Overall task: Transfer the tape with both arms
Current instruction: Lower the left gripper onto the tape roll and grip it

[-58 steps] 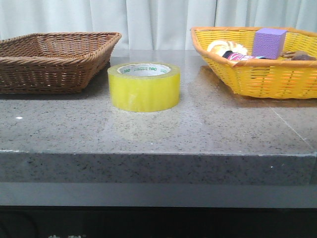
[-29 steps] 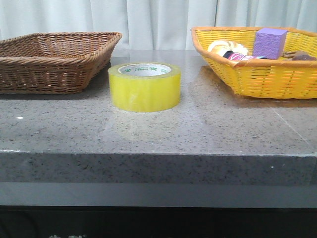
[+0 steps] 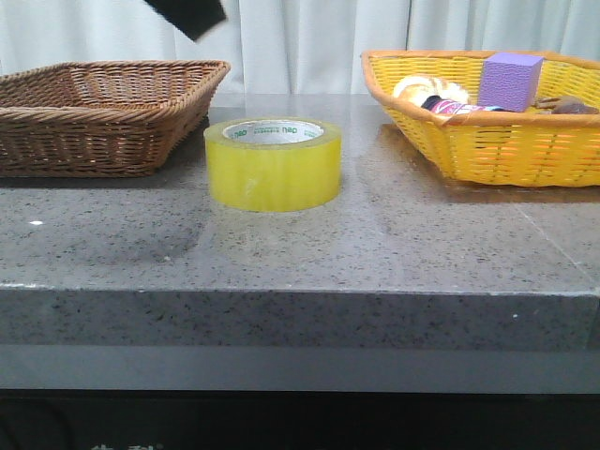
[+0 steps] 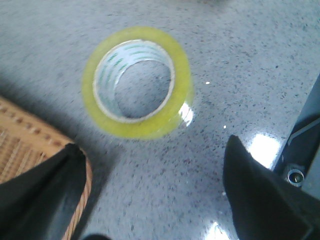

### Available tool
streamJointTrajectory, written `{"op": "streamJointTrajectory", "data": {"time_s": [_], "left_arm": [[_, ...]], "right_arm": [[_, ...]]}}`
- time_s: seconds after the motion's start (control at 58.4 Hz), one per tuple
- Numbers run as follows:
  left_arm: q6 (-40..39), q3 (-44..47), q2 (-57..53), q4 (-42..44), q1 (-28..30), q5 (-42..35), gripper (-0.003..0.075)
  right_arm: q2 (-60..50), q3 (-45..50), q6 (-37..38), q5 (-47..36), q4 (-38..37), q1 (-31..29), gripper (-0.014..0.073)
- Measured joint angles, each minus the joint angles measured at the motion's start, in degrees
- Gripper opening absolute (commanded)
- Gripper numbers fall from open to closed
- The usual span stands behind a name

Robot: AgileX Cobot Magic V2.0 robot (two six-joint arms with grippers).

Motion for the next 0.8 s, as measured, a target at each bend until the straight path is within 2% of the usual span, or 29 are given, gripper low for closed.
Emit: {"op": "streamJointTrajectory", "data": {"time_s": [0.171,0.411,0.805], "left_arm": [[7.53,-8.00,8.65,-3.75,0.00,3.70,0.0544],[9.60,-16.54,18.14,-4.46,0.00,8.22,0.0544],[10.78,-18.30,26.37,-4.58,0.00,9.02,0.0544]], "right_arm": [[0.00,0.00,0.00,0.00,0.00,0.00,0.0340],[0.00,0.00,0.00,0.00,0.00,0.00,0.0340],[0.00,0.00,0.00,0.00,0.03,0.00,0.0340]]}}
